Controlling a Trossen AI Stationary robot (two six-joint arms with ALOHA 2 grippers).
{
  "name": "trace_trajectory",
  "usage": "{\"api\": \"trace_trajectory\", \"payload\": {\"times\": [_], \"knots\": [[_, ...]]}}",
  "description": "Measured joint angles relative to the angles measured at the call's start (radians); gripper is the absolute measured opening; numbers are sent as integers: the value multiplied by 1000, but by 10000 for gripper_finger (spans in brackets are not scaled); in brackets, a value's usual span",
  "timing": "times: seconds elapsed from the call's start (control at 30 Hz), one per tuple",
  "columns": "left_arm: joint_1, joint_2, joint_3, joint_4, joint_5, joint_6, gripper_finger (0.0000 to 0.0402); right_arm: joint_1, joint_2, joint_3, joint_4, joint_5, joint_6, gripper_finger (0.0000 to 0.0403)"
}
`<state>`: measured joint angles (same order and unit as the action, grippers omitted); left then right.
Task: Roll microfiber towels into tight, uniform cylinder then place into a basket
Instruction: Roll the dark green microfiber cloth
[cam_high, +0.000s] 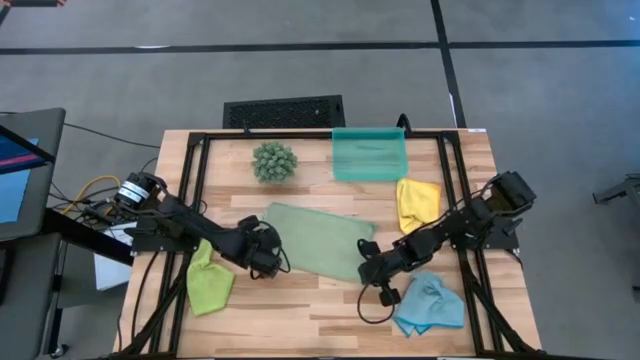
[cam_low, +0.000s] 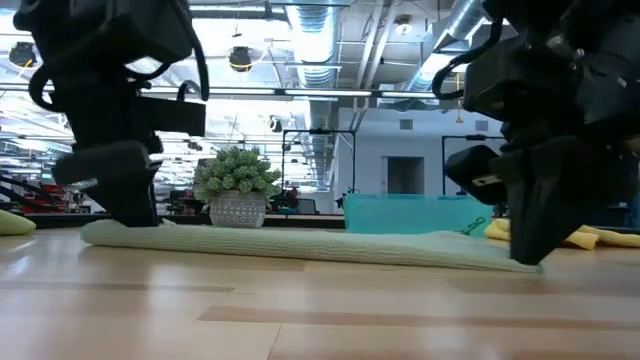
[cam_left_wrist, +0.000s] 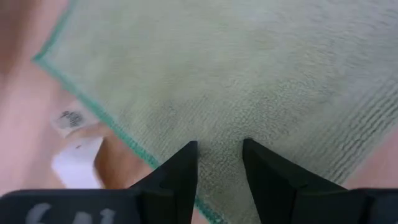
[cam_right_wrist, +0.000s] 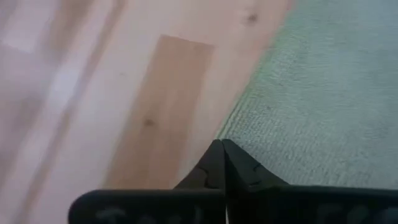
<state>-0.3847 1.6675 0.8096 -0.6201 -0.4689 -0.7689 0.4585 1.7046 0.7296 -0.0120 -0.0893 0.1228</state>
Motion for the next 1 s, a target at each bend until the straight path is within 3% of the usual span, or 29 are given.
{"api": "trace_trajectory", "payload": {"times": [0.27,0.4,0.5,0.6,0.83,1.0], "knots": [[2,3,79,-46,-122,72,123,37,-95,34,41,-37,-28,42],[-9,4,109,-35,-87,62,123,32,-109,34,50,152,-38,38],[-9,4,96,4,18,51,123,-11,-84,34,32,335,23,26],[-13,4,56,57,72,55,123,-68,-46,33,-19,416,99,15],[-20,-3,-39,122,15,71,123,-110,-8,36,-182,366,212,20],[-17,5,-21,88,-160,130,123,-71,-39,35,-196,155,269,26]]}}
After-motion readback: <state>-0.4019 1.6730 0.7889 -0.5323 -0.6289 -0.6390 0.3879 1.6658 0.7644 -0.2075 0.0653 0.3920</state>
